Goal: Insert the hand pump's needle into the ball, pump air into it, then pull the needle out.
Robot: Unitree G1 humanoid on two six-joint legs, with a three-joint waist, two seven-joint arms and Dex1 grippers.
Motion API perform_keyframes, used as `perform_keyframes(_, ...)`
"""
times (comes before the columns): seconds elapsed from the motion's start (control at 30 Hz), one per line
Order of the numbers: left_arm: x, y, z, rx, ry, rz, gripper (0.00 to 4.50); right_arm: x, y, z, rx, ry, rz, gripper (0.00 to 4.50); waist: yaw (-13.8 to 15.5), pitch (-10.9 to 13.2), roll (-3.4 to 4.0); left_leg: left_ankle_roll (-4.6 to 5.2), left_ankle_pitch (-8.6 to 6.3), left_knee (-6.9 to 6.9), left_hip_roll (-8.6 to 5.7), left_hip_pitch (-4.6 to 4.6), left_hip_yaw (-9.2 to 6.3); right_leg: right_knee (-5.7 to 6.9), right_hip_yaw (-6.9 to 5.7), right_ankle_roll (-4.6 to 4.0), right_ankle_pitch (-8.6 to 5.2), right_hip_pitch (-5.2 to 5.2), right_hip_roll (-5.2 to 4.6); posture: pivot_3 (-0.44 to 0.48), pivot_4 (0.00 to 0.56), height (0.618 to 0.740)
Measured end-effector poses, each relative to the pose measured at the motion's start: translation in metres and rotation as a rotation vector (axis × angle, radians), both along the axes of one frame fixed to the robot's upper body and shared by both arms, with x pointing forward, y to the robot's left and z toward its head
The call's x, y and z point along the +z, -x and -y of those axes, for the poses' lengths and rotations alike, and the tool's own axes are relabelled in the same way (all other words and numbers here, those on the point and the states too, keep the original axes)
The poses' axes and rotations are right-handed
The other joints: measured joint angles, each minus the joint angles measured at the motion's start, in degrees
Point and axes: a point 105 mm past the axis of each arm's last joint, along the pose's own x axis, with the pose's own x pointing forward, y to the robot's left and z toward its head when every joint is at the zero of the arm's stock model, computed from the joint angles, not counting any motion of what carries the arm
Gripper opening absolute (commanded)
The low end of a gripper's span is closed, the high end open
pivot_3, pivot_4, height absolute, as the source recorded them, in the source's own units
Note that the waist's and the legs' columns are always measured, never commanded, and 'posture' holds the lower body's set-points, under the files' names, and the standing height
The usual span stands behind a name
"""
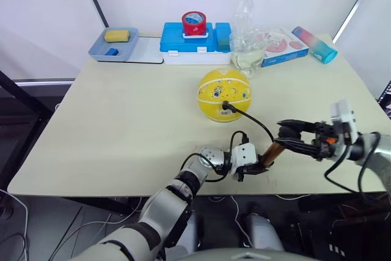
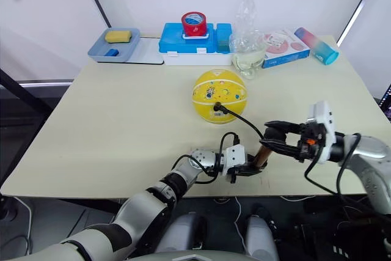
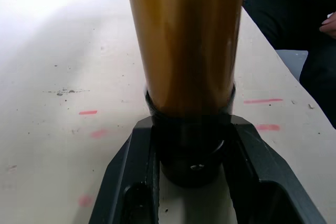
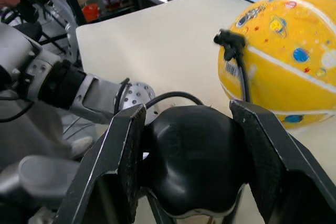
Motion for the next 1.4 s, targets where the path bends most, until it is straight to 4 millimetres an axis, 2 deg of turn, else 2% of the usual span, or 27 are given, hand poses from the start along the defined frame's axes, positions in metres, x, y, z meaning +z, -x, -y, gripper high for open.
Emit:
perform_keyframes(0.13,0.001,0.0,0.0,-0.004,0.002,0.004,1.16,0.055,0.005,0.012,0.026,-0.038,0.042,2.05,0.1,0.1,0.07,0.0,0.0,-0.02,-0.02,-0.13,-0.01,-0.06,-0.03,-0.04,0.03,-0.08,-0.05,0.0,0.15,0.739)
perform_keyframes(0.2,0.001,0.0,0.0,-0.004,0.002,0.003,1.16,0.068,0.008,0.013,0.034,-0.054,0.049,2.05,0.0,0.1,0.04,0.0,0.0,-0.02,-0.02,-0.14,-0.01,-0.07,-0.03,-0.04,0.03,-0.08,-0.05,0.0,0.15,0.739)
perform_keyframes(0.37,0.001,0.0,0.0,-0.003,0.003,0.003,1.16,0.082,0.011,0.014,0.041,-0.086,0.049,2.05,-0.1,0.1,0.05,0.0,0.0,-0.02,-0.02,-0.16,0.01,-0.06,-0.02,-0.03,0.03,-0.09,-0.09,0.0,0.15,0.739)
perform_keyframes(0.4,0.002,0.0,0.0,-0.001,0.007,0.005,1.16,0.093,0.01,0.013,0.039,-0.099,0.051,2.05,-0.1,0.1,0.1,0.0,0.0,-0.01,-0.02,-0.17,0.06,-0.05,-0.01,-0.03,0.03,-0.1,-0.12,0.0,0.15,0.739)
perform_keyframes(0.47,0.002,0.0,0.001,-0.005,0.008,0.005,1.16,0.092,0.01,0.012,0.033,-0.097,0.043,2.05,0.0,0.2,0.1,0.0,0.0,-0.02,-0.02,-0.39,0.01,-0.04,-0.09,-0.05,0.04,-0.29,-0.11,0.0,0.15,0.739)
perform_keyframes(0.7,-0.001,-0.001,-0.001,0.006,-0.002,0.003,1.16,0.014,0.002,-0.004,0.001,0.002,0.01,2.05,-0.1,0.0,-0.13,0.0,0.0,0.04,-0.04,-0.13,-0.02,-0.04,-0.13,0.02,0.01,-0.07,-0.1,0.0,0.15,0.739)
perform_keyframes(0.87,-0.002,-0.001,-0.002,0.011,-0.004,0.0,1.16,-0.028,-0.003,-0.014,-0.006,0.035,0.017,2.05,-0.1,-0.1,-0.16,0.0,0.0,0.02,0.01,0.02,-0.03,-0.02,-0.13,0.2,-0.1,0.04,-0.02,0.0,0.15,0.739)
perform_keyframes(1.03,-0.002,-0.002,-0.004,0.017,-0.008,0.001,1.16,-0.028,-0.003,-0.014,-0.002,0.021,0.055,2.05,-0.2,-0.2,-0.31,-0.01,-0.01,0.01,0.09,0.21,-0.03,-0.01,-0.12,0.2,-0.11,0.21,0.02,0.0,0.15,0.739)
perform_keyframes(1.23,-0.001,-0.001,-0.002,0.006,-0.003,0.003,1.16,-0.018,-0.003,-0.003,-0.018,-0.011,-0.013,2.05,-0.1,-0.1,-0.14,-0.01,-0.01,-0.04,0.09,0.07,0.0,-0.03,-0.13,-0.03,0.03,0.06,-0.02,0.0,0.15,0.739)
perform_keyframes(1.4,0.001,-0.001,0.0,0.001,0.004,0.007,1.16,0.043,0.002,0.011,0.0,-0.075,0.05,2.05,0.0,0.1,0.01,-0.01,0.0,-0.04,0.01,-0.14,0.02,-0.08,-0.13,-0.07,0.06,-0.09,-0.09,0.0,0.15,0.739)
